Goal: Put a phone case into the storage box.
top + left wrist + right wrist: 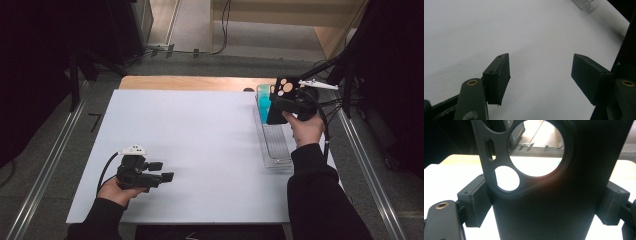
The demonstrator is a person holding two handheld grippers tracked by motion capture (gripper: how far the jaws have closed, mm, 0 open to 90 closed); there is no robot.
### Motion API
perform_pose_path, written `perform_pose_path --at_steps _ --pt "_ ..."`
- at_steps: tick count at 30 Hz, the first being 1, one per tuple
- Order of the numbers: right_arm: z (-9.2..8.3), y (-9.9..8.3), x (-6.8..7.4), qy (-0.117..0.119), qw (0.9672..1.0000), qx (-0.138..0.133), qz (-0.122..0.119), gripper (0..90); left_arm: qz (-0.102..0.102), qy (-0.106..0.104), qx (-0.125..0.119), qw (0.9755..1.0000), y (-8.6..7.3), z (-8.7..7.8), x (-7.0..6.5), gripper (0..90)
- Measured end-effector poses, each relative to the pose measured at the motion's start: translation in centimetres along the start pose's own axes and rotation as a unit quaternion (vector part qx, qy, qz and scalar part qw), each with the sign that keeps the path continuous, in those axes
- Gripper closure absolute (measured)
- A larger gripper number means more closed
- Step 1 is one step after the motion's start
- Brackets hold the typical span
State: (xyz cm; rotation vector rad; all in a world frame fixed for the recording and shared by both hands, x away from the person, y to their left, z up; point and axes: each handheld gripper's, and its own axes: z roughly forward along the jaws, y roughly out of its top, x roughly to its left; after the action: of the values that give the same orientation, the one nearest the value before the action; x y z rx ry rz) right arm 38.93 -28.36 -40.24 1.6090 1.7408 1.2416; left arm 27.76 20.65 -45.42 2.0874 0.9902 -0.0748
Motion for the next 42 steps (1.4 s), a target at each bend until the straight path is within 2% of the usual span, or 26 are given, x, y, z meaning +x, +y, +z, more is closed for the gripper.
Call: perform_pose_path --at_steps 3,13,17,20,25,27,31,35,42 --pt "0.8 -0.2 -0.2 -0.004 1.0000 0.003 -0.004 12.9 -0.005 0.002 -0.004 1.0000 0.0 0.1 0.1 31.4" --pt "3.5 -1.2 -0.9 -0.021 0.9993 0.030 -0.001 12.9 -0.004 0.004 0.002 1.0000 0.0 0.2 0.1 31.4" --pt "4.6 -1.6 -0.9 -0.029 0.9988 0.040 0.000 12.9 -0.002 0.002 0.002 1.0000 -0.1 0.2 0.1 31.4" --pt "5.4 -1.8 -0.7 -0.035 0.9984 0.041 -0.014 12.9 -0.004 0.001 0.003 1.0000 -0.1 0.2 0.2 31.4" --pt "6.7 -2.2 -0.7 -0.041 0.9977 0.055 -0.001 12.8 -0.004 -0.002 0.003 1.0000 0.0 0.5 0.1 31.4" --pt "7.1 -2.4 -0.8 -0.047 0.9973 0.056 -0.006 12.8 -0.001 -0.003 0.006 1.0000 0.0 0.5 0.0 31.4" --pt "7.8 -2.5 -1.0 -0.051 0.9969 0.060 0.002 12.8 0.000 -0.005 0.009 1.0000 0.0 0.6 0.0 31.4" --pt "8.5 -2.3 -1.0 -0.057 0.9959 0.070 -0.006 12.8 -0.001 -0.004 0.008 1.0000 0.0 0.7 0.0 31.4" --pt "9.3 -1.8 -1.1 -0.064 0.9949 0.078 -0.006 12.8 0.000 -0.005 0.008 1.0000 0.0 0.7 0.0 31.5"
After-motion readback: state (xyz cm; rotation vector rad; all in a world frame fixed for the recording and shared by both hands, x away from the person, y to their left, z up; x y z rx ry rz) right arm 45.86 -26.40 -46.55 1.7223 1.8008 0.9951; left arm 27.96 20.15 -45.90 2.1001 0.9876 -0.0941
